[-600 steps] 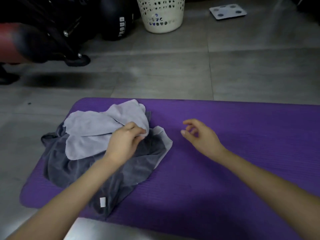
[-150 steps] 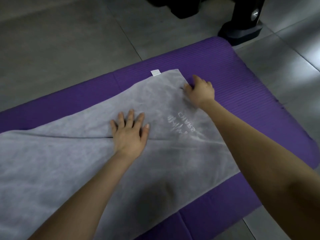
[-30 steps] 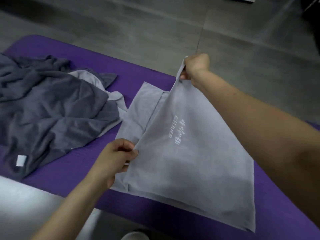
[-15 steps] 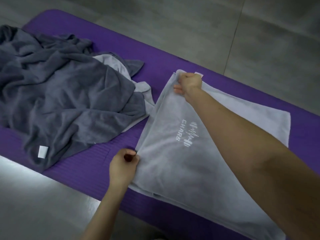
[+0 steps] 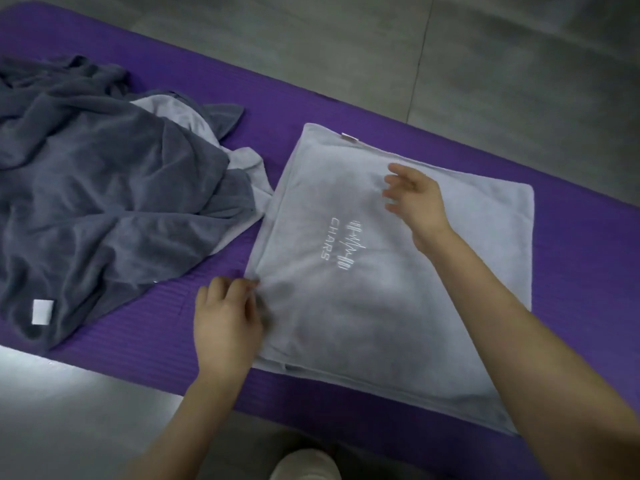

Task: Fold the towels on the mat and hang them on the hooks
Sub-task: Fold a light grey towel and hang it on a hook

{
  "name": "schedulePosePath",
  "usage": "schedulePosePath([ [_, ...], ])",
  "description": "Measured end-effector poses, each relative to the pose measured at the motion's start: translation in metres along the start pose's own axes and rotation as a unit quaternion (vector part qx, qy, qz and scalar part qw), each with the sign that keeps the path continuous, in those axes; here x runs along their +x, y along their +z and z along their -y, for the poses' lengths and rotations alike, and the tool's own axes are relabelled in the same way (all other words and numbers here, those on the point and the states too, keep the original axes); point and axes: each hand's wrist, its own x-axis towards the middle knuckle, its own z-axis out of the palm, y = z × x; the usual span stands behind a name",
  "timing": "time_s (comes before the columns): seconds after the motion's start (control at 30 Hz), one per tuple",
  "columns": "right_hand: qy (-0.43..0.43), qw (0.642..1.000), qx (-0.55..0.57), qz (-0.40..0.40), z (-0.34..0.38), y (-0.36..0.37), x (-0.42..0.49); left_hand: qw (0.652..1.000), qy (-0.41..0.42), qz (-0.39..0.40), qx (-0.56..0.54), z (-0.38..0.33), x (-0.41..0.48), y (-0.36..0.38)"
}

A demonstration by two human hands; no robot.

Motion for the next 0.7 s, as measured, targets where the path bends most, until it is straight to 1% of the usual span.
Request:
schedulePosePath([
  [0.07, -0.018, 0.992, -0.091, -0.091, -0.028, -0.046, -0.031, 0.994, 0.106, 0.022, 0.002, -0.018, -0.001, 0.007],
  [0.13, -0.001, 0.965, -0.187, -0.184, -0.062, -0.093, -0.066, 0.974, 0.212, 0.078, -0.008, -0.036, -0.003, 0.020],
  [0.2, 0.028, 0.933, -0.273, -0.231, -0.094, -0.123, -0.103, 0.948, 0.285, 0.144, -0.009, -0.039, -0.006, 0.031],
  [0.23, 0.035, 0.918, -0.315, -0.238, -0.109, -0.136, -0.122, 0.934, 0.313, 0.169, 0.001, -0.038, -0.009, 0.037],
  [0.3, 0.037, 0.889, -0.394, -0.231, -0.139, -0.156, -0.152, 0.911, 0.349, 0.209, 0.060, -0.030, -0.016, 0.045],
  [0.37, 0.031, 0.859, -0.474, -0.193, -0.167, -0.170, -0.175, 0.894, 0.362, 0.233, 0.124, -0.015, -0.023, 0.047],
  [0.47, 0.046, 0.816, -0.563, -0.124, -0.198, -0.184, -0.197, 0.879, 0.380, 0.237, 0.160, -0.001, -0.028, 0.046],
  [0.6, 0.056, 0.803, -0.582, -0.113, -0.206, -0.189, -0.206, 0.869, 0.382, 0.263, 0.176, 0.000, -0.029, 0.042],
  [0.7, 0.058, 0.799, -0.579, -0.150, -0.205, -0.188, -0.207, 0.868, 0.383, 0.261, 0.176, 0.001, -0.030, 0.040],
])
